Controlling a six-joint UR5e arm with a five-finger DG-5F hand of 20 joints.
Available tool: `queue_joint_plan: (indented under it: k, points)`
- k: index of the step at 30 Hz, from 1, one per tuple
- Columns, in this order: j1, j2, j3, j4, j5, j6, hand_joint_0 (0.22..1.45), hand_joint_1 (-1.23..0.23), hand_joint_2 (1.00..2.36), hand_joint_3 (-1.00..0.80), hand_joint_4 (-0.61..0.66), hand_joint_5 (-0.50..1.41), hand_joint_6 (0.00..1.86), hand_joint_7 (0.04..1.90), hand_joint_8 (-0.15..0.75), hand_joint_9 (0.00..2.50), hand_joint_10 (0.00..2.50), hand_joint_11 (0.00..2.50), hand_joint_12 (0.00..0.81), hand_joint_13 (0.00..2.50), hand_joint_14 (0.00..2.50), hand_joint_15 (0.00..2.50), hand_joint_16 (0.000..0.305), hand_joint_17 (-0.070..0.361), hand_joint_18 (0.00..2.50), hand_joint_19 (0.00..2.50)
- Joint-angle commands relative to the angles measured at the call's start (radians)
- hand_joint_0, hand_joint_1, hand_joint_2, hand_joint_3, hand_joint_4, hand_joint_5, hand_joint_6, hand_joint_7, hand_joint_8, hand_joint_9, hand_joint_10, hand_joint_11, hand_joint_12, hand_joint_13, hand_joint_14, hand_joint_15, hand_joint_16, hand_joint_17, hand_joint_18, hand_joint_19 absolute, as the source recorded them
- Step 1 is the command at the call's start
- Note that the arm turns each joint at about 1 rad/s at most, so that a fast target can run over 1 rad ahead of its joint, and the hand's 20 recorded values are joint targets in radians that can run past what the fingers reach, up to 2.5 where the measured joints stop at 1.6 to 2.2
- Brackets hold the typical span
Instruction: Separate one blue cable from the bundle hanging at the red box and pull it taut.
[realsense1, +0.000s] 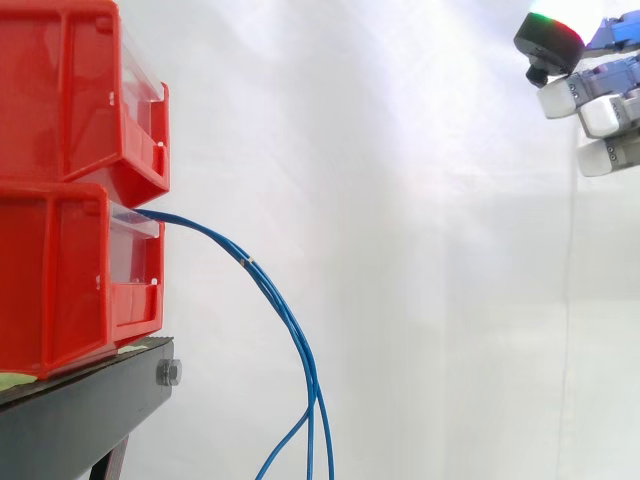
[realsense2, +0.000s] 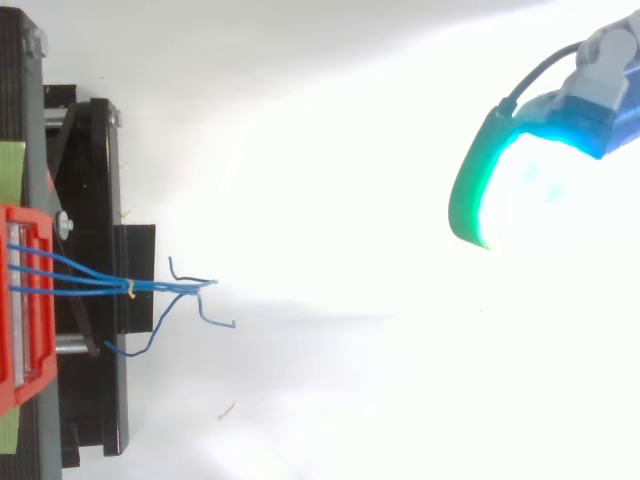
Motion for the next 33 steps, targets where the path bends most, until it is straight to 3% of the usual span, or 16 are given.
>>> queue_joint_plan:
  k: [1, 7, 17, 23, 27, 33]
  points:
    - [0.000, 0.000, 0.001, 0.000, 0.000, 0.000, 0.47, -0.74, 1.00, -0.50, 0.18, -0.21, 0.50, 0.80, 0.267, 0.58, 0.00, 0.18, 0.347, 0.54, 0.00, 0.12, 0.041, 0.093, 0.49, 0.11]
    - [0.000, 0.000, 0.000, 0.000, 0.002, 0.000, 0.48, -0.64, 1.00, -0.50, 0.19, -0.20, 0.50, 0.80, 0.276, 0.62, 0.01, 0.23, 0.350, 0.62, 0.01, 0.19, 0.041, 0.092, 0.56, 0.18]
    - [0.003, -0.003, 0.000, 0.005, -0.005, 0.005, 0.51, -0.65, 1.00, -0.50, 0.20, -0.19, 0.50, 0.81, 0.278, 0.68, 0.01, 0.29, 0.332, 0.67, 0.01, 0.22, 0.037, 0.082, 0.60, 0.21]
    - [0.008, -0.026, 0.000, 0.014, -0.005, 0.000, 0.53, -0.65, 1.00, -0.50, 0.21, -0.19, 0.50, 0.82, 0.276, 0.69, 0.01, 0.30, 0.325, 0.67, 0.01, 0.22, 0.035, 0.078, 0.60, 0.20]
    - [0.025, -0.049, 0.000, 0.052, 0.048, -0.118, 0.53, -0.66, 1.00, -0.50, 0.21, -0.18, 0.50, 0.82, 0.276, 0.69, 0.01, 0.31, 0.318, 0.67, 0.01, 0.22, 0.034, 0.075, 0.58, 0.19]
    - [0.031, -0.072, 0.000, 0.052, 0.074, -0.126, 0.53, -0.68, 1.00, -0.50, 0.21, -0.18, 0.50, 0.82, 0.275, 0.69, 0.01, 0.32, 0.317, 0.69, 0.01, 0.23, 0.033, 0.074, 0.61, 0.23]
